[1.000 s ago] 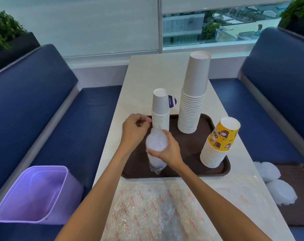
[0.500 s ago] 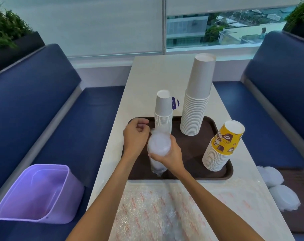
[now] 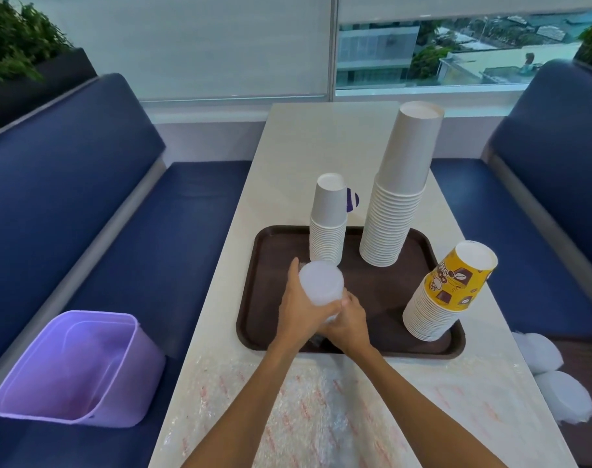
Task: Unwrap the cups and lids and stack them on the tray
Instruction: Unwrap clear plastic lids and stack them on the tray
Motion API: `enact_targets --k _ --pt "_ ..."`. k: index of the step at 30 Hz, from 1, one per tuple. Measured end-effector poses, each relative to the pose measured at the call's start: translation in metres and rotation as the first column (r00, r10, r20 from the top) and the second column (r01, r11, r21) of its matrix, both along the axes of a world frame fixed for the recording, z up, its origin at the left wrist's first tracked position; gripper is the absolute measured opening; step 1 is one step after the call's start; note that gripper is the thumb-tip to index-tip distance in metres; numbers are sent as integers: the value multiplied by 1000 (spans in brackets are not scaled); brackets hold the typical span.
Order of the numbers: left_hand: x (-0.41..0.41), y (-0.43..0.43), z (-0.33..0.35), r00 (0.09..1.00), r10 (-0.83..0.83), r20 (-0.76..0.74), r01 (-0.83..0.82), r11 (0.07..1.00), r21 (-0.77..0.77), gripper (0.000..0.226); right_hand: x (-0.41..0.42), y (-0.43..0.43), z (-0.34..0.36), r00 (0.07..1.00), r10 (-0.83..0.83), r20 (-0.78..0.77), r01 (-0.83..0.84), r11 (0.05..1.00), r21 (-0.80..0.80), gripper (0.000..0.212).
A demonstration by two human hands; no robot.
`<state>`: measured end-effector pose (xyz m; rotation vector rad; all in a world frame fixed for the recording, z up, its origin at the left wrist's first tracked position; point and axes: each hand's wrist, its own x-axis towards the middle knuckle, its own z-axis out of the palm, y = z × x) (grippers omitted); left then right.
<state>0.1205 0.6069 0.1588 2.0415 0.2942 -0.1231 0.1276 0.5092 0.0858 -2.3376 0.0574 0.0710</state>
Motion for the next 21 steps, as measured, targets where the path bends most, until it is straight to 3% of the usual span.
enact_targets --k 3,5,7,9,11,14,17,19,21 --pt "-2 1 -13 1000 16 5 -17 999 52 112 0 -15 -3 993 103 -65 -112 981 -155 101" --pt "-4 6 -21 999 -17 41 16 1000 15 111 0 -27 -3 979 182 -92 -194 970 -148 108" --pt "-6 13 -29 997 -47 53 48 998 -36 108 0 -42 -1 966 245 -79 -252 963 -98 97" --pt "-6 17 -35 996 -78 48 80 996 -47 103 -1 -54 4 974 226 -33 -224 974 44 82" --pt "-5 19 -40 993 -109 40 111 992 -53 99 -5 -59 13 996 87 35 -93 963 254 74" --pt "-5 18 -46 990 -115 76 119 992 -44 95 -8 -47 34 996 -4 87 -39 875 482 69" --pt "-6 10 -49 991 -90 95 93 995 -27 87 -9 -22 43 990 85 109 -129 849 513 97" --pt "-7 3 -54 995 -8 100 17 996 -92 75 -7 -9 42 994 45 104 -89 878 471 116" --pt "-5 -3 -59 996 18 85 -7 992 -124 64 -4 -2 40 992 -35 119 -26 879 476 119"
